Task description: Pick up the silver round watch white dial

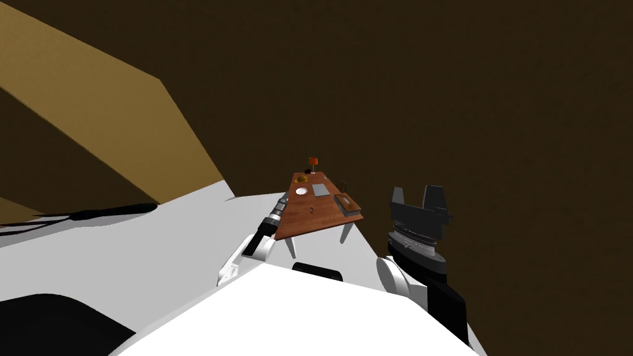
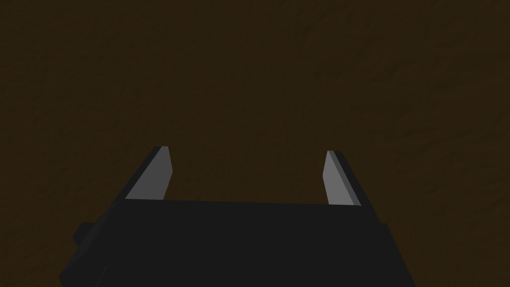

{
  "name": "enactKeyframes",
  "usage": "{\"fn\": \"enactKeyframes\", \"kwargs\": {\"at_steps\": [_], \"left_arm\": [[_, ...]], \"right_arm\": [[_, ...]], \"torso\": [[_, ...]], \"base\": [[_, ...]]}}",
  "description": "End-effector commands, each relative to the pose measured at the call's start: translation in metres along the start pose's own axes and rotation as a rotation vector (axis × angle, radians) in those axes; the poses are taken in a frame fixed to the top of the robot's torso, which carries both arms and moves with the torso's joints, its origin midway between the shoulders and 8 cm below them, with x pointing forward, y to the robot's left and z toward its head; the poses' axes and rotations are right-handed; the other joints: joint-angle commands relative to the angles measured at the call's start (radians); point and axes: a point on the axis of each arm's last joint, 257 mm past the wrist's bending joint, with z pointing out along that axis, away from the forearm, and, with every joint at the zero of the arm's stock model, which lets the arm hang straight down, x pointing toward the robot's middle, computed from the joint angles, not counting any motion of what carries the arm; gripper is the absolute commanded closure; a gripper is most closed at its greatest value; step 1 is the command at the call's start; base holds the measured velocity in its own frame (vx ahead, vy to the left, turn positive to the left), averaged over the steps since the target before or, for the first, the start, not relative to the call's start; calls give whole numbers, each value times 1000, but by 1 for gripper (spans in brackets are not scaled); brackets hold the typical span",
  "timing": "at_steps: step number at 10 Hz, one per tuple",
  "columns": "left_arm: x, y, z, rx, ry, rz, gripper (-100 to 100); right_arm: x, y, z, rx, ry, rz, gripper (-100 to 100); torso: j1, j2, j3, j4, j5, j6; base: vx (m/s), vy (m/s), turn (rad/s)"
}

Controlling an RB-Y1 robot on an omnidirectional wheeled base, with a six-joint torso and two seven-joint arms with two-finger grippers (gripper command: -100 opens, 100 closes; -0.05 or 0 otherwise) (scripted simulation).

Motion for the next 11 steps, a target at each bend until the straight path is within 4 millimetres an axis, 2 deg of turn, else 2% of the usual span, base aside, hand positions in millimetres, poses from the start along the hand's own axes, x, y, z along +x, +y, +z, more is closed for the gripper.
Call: {"fn": "enactKeyframes", "kwargs": {"at_steps": [1, 2, 3, 5, 6, 9, 10, 11], "left_arm": [[16, 23, 2, -62, 47, 15, -100], [25, 38, 3, -98, 76, 27, -100], [25, 38, 2, -102, 76, 27, -100], [40, 71, 1, -183, 137, 57, -100], [40, 72, 1, -185, 138, 57, -100], [59, 124, -6, -312, 229, 118, -100], [59, 126, -7, -321, 231, 119, -100], [63, 145, -11, -368, 261, 143, -100]], "right_arm": [[0, 0, 0, 0, 0, 0, 0], [0, 0, 0, 0, 0, 0, 0], [0, 0, 0, 0, 0, 0, 0], [0, 0, 0, 0, 0, 0, 0], [0, 0, 0, 0, 0, 0, 0], [0, 0, 0, 0, 0, 0, 0], [0, 0, 0, 0, 0, 0, 0], [0, 0, 0, 0, 0, 0, 0]], "torso": [[0, 0, 0, 0, 0, 0], [-1, 0, 0, 0, 0, 0], [-1, -1, 0, 0, 0, 0], [2, 1, 1, 0, 0, 0], [1, 1, 0, 0, 0, 0], [0, 0, 0, 0, 0, 0], [0, 0, 0, 0, 0, 0], [1, 1, 0, 0, 0, -1]], "base": [[32, -71, -119], [33, -90, -164], [21, -55, -43], [12, -44, -107], [21, -48, -69], [31, -59, -158], [23, -52, -24], [21, -42, -82]]}}
